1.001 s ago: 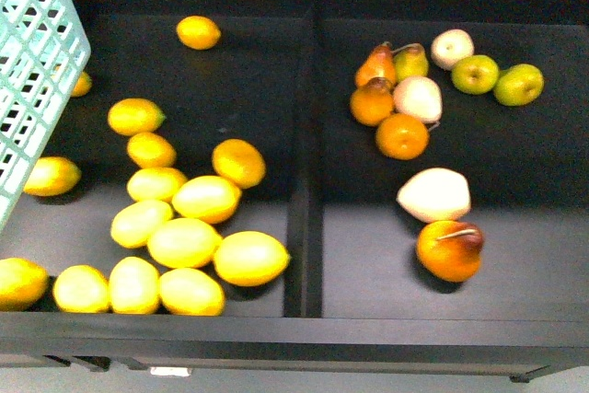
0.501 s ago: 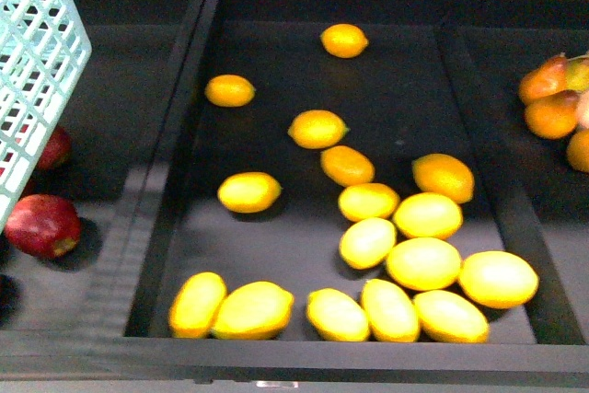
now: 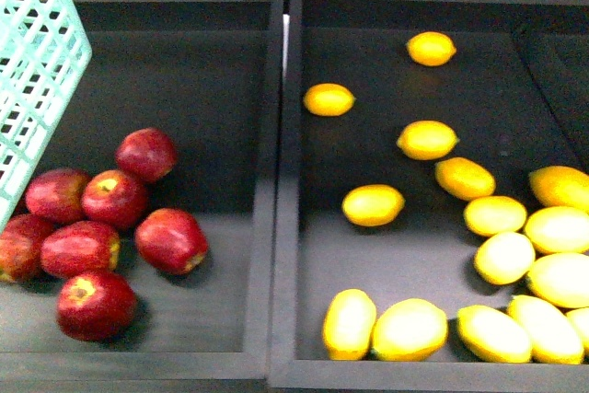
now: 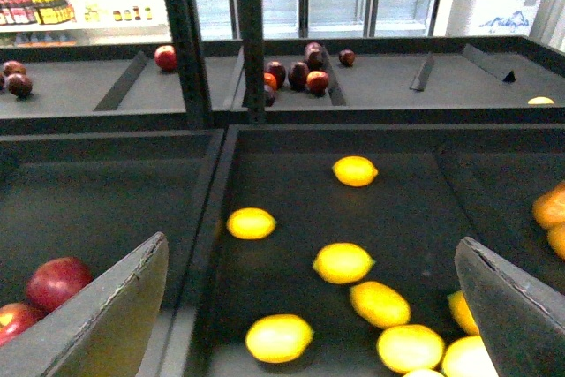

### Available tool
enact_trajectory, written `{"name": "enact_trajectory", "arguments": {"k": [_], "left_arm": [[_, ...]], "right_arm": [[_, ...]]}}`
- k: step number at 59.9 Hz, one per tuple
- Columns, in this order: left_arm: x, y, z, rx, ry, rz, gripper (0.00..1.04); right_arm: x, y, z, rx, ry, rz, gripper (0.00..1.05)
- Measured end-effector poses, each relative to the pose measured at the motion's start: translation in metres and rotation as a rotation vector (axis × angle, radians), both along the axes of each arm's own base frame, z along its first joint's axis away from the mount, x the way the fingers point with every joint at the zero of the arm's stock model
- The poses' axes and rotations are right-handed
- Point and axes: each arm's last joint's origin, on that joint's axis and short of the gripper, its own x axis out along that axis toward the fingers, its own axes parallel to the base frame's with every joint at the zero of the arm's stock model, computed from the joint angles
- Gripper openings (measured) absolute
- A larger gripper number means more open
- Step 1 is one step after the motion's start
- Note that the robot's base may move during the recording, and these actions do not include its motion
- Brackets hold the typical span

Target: Pick lemon and mango into basket

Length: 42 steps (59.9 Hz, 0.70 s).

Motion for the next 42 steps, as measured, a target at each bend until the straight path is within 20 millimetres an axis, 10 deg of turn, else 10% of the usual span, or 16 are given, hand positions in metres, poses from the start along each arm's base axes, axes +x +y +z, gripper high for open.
{"name": "enact_trajectory", "arguments": {"k": [32,42], "left_arm": [[0.0,0.001,0.0,0.016,0.003,0.005,0.06],[0.018,-0.011,0.002,0.172,0.273,-0.285,0.05]], "right_arm": [[0.0,0.0,0.0,0.0,0.001,0.003,0.96],[0.0,0.0,0.0,0.0,0.0,0.003,0.96]]}}
